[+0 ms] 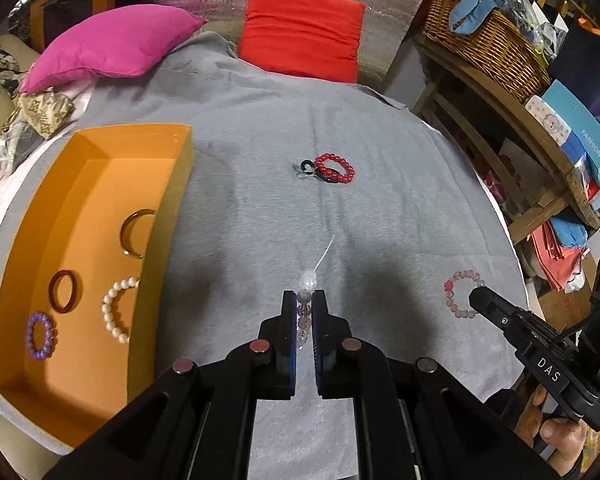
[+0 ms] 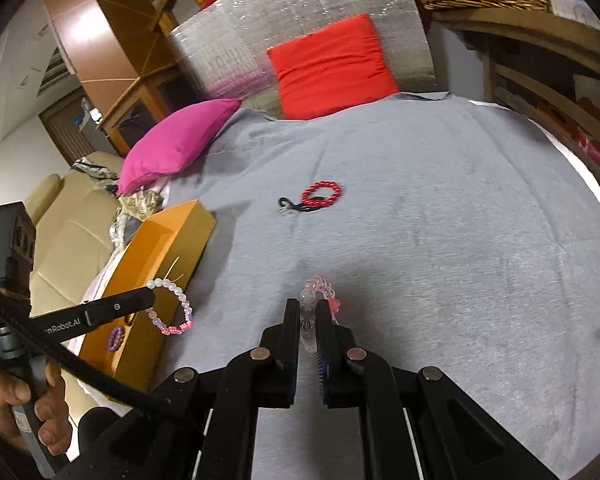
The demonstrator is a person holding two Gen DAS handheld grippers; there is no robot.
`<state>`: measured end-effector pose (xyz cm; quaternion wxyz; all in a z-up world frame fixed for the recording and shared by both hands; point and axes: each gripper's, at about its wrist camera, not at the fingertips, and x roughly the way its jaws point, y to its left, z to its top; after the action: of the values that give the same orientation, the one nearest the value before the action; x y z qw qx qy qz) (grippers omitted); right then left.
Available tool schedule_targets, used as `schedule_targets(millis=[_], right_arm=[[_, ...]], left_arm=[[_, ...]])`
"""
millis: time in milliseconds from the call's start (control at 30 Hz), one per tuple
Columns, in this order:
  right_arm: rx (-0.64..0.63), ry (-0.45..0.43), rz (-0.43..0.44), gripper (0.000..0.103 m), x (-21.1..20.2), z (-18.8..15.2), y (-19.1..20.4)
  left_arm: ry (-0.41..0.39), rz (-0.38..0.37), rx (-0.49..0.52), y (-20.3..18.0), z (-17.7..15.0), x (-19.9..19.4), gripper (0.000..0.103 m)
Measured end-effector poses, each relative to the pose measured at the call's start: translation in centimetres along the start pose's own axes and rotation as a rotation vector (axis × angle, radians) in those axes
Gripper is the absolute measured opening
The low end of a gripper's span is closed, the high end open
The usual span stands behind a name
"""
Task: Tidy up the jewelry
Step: 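Carry both crystal bracelets with both tools over the orange box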
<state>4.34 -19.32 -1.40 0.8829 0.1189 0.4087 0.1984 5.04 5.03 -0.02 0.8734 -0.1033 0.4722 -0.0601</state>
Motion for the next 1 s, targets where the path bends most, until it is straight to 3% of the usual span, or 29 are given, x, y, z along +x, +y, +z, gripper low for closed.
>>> schedule_targets(millis=[500, 1000], right_arm=[[-0.069, 0.025, 0.011, 0.008, 0.6, -0.3, 3.8], [-0.191, 0.041, 0.062, 0.008, 2.9, 1.3, 10.6]], left_arm=[[-0.065, 0.052, -0.038, 2.4, -1.5, -2.8, 0.007], [-0.157, 0.135, -0.186, 10.9, -1.7, -7.1, 0.007]])
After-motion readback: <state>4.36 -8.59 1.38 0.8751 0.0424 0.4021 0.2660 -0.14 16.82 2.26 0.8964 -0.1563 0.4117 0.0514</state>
